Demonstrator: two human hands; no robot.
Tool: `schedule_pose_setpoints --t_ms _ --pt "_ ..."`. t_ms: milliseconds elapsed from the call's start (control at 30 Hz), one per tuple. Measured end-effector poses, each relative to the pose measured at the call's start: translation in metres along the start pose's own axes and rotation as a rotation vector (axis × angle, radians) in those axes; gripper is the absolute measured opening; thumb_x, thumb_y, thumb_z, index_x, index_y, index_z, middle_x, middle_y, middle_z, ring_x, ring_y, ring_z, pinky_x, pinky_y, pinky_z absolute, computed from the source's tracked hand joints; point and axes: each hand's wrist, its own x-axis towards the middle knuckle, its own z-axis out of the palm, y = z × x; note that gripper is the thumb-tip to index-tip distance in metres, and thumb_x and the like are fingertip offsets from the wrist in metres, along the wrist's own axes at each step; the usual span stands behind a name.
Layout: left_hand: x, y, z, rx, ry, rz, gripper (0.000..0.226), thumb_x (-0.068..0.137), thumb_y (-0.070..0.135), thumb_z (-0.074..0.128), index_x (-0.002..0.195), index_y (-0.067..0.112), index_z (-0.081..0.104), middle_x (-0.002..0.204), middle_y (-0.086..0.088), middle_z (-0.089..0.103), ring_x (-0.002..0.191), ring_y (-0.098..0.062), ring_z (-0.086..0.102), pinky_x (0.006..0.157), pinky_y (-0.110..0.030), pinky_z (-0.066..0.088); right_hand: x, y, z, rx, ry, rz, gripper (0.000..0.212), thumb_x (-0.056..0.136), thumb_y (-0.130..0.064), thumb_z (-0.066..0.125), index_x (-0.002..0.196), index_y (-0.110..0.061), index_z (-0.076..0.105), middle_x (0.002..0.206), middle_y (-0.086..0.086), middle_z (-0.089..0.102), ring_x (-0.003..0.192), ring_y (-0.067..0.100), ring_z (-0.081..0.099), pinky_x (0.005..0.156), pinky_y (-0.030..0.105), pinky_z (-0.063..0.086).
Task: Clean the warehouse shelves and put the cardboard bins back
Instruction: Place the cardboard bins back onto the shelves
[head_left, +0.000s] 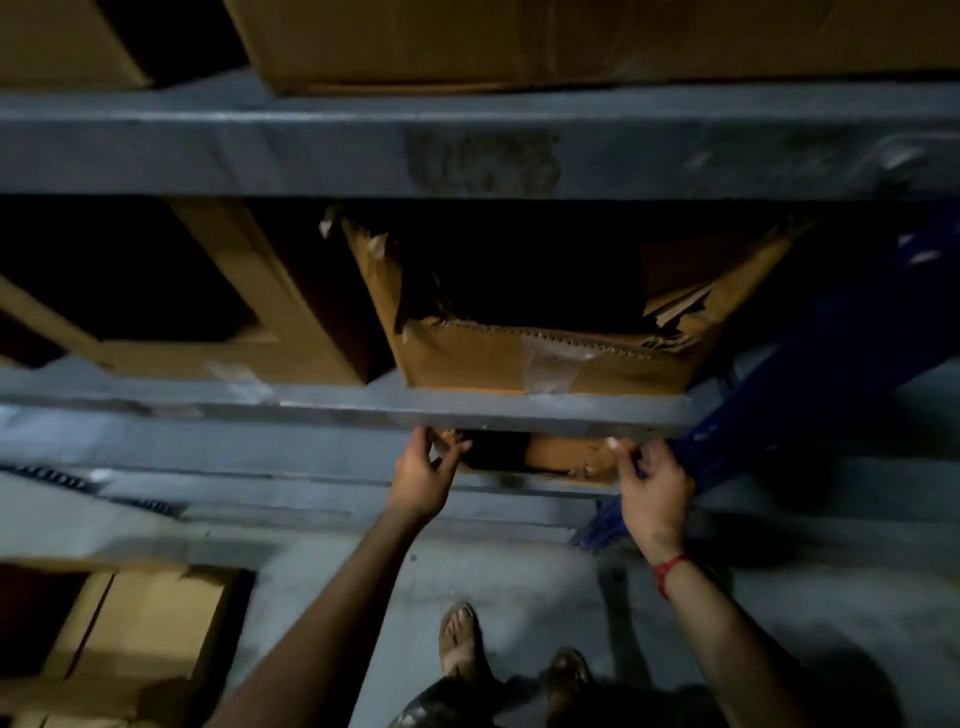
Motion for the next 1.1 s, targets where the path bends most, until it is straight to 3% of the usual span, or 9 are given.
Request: schedule_pose_setpoints --t_ms 67,133,200,267,400,467,633,867,1100 --pt "-0.005 -0.005 -0.002 0.025 -0.007 -0.013 0.072 0.079 0.068 0.063 0.14 0.037 0.041 0.141 0.001 0.057 0.133 -0.024 0.052 0.104 -0.052 0.049 -0.002 0.014 0.003 0.069 -0.053 -0.023 0.027 0.09 -0.044 0.066 0.087 -0.018 0.057 0.086 0.003 0.069 0.082 0.023 0.068 0.075 0.042 0.056" --pt "-0.023 0.001 -0.004 0.05 -0.014 -0.033 0.086 0.086 0.058 0.066 0.155 0.041 0.019 0.156 0.001 0.041 0.142 -0.025 0.041 0.111 -0.05 0.043 -0.008 0.025 0.008 0.109 -0.12 0.011 0.046 0.091 -0.059 0.058 0.118 -0.022 0.058 0.118 0.007 0.067 0.11 0.023 0.064 0.096 0.047 0.051" --pt "-0.047 -0.001 -0.005 0.039 -0.02 -0.068 0.093 0.092 0.042 0.068 0.158 0.041 0.003 0.163 -0.001 0.026 0.145 -0.024 0.035 0.114 -0.049 0.039 -0.022 0.027 0.011 0.147 -0.159 0.081 0.077 0.09 -0.059 0.058 0.152 -0.025 0.031 0.154 0.008 0.041 0.141 0.022 0.041 0.116 0.046 0.036" --pt "-0.074 -0.015 -0.005 -0.001 0.022 -0.109 0.092 0.094 0.033 0.068 0.158 0.04 0.002 0.165 -0.001 0.021 0.147 -0.024 0.031 0.117 -0.047 0.036 -0.043 0.021 0.013 0.179 -0.16 0.053 0.09 0.091 -0.052 0.062 0.158 -0.03 0.008 0.164 0.005 0.02 0.149 0.019 0.026 0.121 0.044 0.027" --pt "-0.127 -0.056 -0.014 0.03 0.144 -0.207 0.085 0.094 0.034 0.068 0.158 0.035 0.012 0.163 -0.005 0.027 0.149 -0.021 0.029 0.119 -0.045 0.033 -0.081 0.01 0.025 0.251 -0.296 -0.036 0.096 0.089 -0.047 0.065 0.158 -0.032 0.0 0.165 0.004 0.013 0.15 0.016 0.021 0.121 0.049 0.025" --pt "-0.152 -0.072 -0.021 0.024 0.199 -0.274 0.083 0.094 0.034 0.068 0.158 0.032 0.016 0.161 -0.005 0.032 0.147 -0.022 0.032 0.118 -0.044 0.034 -0.097 0.004 0.034 0.223 -0.417 -0.074 0.094 0.091 -0.032 0.068 0.159 -0.026 0.004 0.164 0.003 0.015 0.149 0.017 0.023 0.121 0.047 0.026" --pt "-0.212 -0.104 -0.047 -0.081 0.373 -0.386 0.075 0.094 0.032 0.067 0.157 0.028 0.026 0.156 -0.006 0.041 0.142 -0.024 0.04 0.116 -0.044 0.037 -0.139 -0.024 0.064 0.216 -0.731 -0.115 0.079 0.093 -0.009 0.065 0.157 -0.02 0.02 0.159 0.005 0.031 0.143 0.014 0.034 0.113 0.023 0.03" --pt "-0.288 -0.163 -0.102 -0.269 0.598 -0.49 0.069 0.094 0.027 0.068 0.154 0.023 0.033 0.152 -0.008 0.045 0.14 -0.023 0.043 0.117 -0.041 0.035 -0.22 -0.062 0.127 0.163 -0.995 -0.232 0.062 0.091 -0.004 0.066 0.146 -0.016 0.041 0.148 0.001 0.047 0.134 0.011 0.047 0.113 0.041 0.039" --pt "-0.359 -0.224 -0.172 -0.356 0.806 -0.6 0.067 0.095 0.025 0.067 0.153 0.022 0.034 0.151 -0.007 0.047 0.138 -0.029 0.045 0.111 -0.041 0.041 -0.331 -0.103 0.182 0.12 -1.233 -0.258 0.053 0.093 -0.006 0.065 0.139 -0.026 0.046 0.138 -0.003 0.055 0.125 0.01 0.053 0.109 0.039 0.044"
